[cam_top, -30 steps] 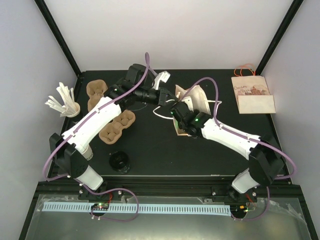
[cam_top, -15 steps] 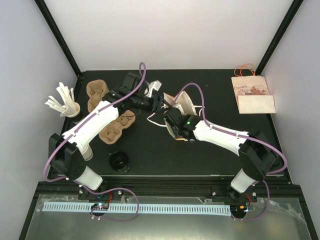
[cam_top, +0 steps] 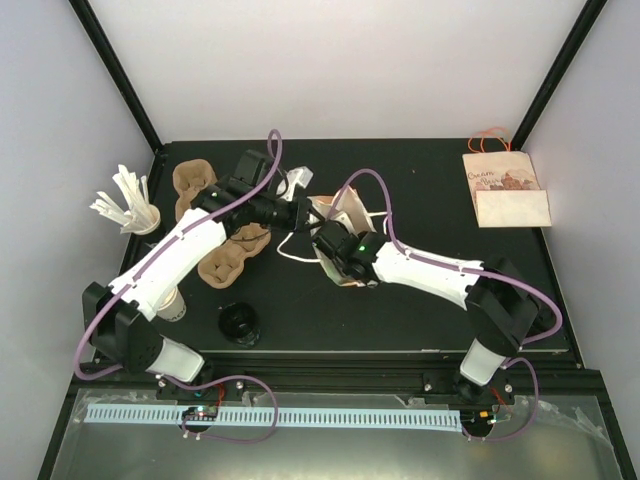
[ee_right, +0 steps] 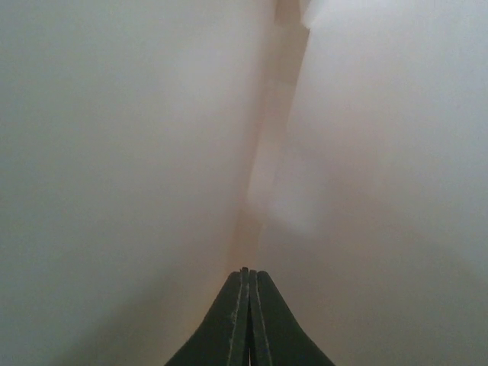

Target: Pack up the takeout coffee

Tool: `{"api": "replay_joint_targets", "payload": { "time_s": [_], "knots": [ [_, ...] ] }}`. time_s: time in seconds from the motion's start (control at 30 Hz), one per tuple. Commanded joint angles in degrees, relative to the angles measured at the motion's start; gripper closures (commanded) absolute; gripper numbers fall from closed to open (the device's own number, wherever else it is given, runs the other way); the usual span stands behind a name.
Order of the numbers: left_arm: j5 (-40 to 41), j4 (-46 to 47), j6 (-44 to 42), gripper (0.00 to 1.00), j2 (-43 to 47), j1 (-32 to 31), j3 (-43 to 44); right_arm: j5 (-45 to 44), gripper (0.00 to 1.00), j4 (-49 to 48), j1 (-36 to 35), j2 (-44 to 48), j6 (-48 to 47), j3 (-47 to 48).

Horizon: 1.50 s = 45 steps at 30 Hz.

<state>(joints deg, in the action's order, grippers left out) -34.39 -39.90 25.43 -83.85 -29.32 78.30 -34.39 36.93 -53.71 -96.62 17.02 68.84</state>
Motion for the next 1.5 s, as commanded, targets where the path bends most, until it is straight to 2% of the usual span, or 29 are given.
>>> {"api": "replay_joint_targets", "payload": {
  "time_s": [0.0,0.13,0.3,0.37,0.47,0.57,0.67,0.77,0.87,0.93,1.13,1.37,1.47],
  "knots": [
    [5.68,-4.46,-1.94,0.91,0.17,0.11,0.21,-0.21,0.98,-1.23,-3.33,3.05,-1.36,5.91],
    [5.44,-4.64,-2.45,0.98,-0.14,0.56,-0.01,3.24,0.95,0.47,-5.15,4.98,-2.74,9.9],
    [4.7,-3.66,-2.76,0.99,-0.47,1.18,-0.88,9.02,0.91,2.01,-6.98,7.86,-4.31,14.51],
    [4.34,-2.87,-2.92,0.98,-0.61,1.44,-1.47,13.96,0.9,1.39,-7.19,9.76,-5.24,15.73],
    [2.78,-1.4,-2.69,0.99,-0.9,1.71,-2.58,20.24,0.82,-1.87,-7.17,13.63,-6.48,15.89],
    [0.99,-0.13,-1.73,0.98,-1.21,1.81,-3.29,18.05,0.8,-0.83,-7.19,14.57,-5.82,17.92],
    [0.15,0.61,-0.88,0.98,-1.31,1.82,-3.51,13.11,0.8,5.52,-7.19,10.95,-5.04,23.41],
    [-0.95,2.12,-0.23,0.98,-1.14,1.78,-4.04,17.32,0.79,5.78,-7.19,10.19,-5.29,24.68],
    [-0.94,2.76,-0.41,0.98,-1.22,1.93,-4.76,25.3,0.74,0.23,-7.09,14.82,-5.12,21.67],
    [-1.13,3.44,-0.81,0.98,-1.17,2.13,-5.55,26.88,0.67,-2.8,-6.71,18.61,-4.39,18.52],
    [-2.79,6.98,-1.22,0.98,0.06,3.01,-9.57,29.02,0.63,-2.31,1.16,27.09,-2.06,7.69],
    [-3.99,7.19,-1.56,0.98,0.95,3.74,-11.23,34.27,0.44,-9.87,12.81,34.36,-0.35,-12.31],
    [-4.5,6.33,-1.93,0.98,1.29,3.9,-11.16,35.21,0.31,-12.29,15.3,32.62,-0.72,-16.79]
  ]
}}
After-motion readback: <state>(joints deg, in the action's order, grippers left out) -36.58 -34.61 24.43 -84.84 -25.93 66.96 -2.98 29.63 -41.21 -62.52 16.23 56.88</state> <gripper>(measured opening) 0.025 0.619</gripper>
